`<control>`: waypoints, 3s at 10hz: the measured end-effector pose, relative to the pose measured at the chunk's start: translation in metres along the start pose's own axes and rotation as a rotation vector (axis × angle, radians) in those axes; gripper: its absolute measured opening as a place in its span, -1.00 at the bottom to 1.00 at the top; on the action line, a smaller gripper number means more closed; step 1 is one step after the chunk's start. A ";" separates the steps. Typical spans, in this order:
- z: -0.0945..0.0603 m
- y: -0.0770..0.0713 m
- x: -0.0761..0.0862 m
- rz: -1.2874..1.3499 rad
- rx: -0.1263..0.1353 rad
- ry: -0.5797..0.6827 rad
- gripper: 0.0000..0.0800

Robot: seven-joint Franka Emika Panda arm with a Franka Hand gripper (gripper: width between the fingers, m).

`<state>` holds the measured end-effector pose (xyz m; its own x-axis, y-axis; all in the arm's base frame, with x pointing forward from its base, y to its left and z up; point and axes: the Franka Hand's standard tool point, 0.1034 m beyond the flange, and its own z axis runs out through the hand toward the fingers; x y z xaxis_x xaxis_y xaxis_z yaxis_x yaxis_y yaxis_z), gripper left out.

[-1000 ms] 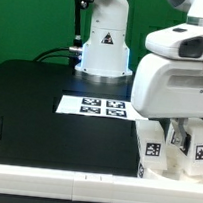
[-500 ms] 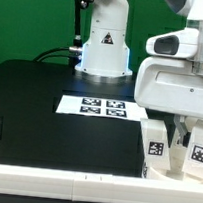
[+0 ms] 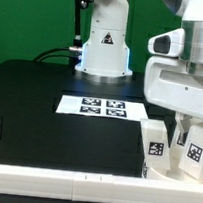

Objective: Assemble stool

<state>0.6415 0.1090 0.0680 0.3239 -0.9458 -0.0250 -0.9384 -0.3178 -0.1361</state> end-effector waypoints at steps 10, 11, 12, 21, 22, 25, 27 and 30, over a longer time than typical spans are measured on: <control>0.004 -0.003 -0.011 0.642 0.085 -0.054 -0.16; 0.003 -0.002 -0.012 0.594 0.079 -0.055 0.09; -0.004 -0.004 -0.015 0.532 0.072 -0.064 0.42; -0.046 -0.014 -0.025 -0.631 0.061 -0.023 0.62; -0.047 -0.014 -0.024 -0.840 0.063 -0.018 0.62; -0.039 -0.011 -0.017 -1.033 0.065 0.017 0.62; -0.038 -0.011 -0.015 -1.166 0.059 0.025 0.62; -0.030 -0.018 -0.017 -1.749 -0.057 0.028 0.62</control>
Offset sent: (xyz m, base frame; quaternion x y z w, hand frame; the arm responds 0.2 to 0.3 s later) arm 0.0000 0.0000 0.0000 0.0000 0.0000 0.1938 0.9810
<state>0.6490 0.1283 0.1006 0.8685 0.4819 0.1164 0.4794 -0.8762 0.0501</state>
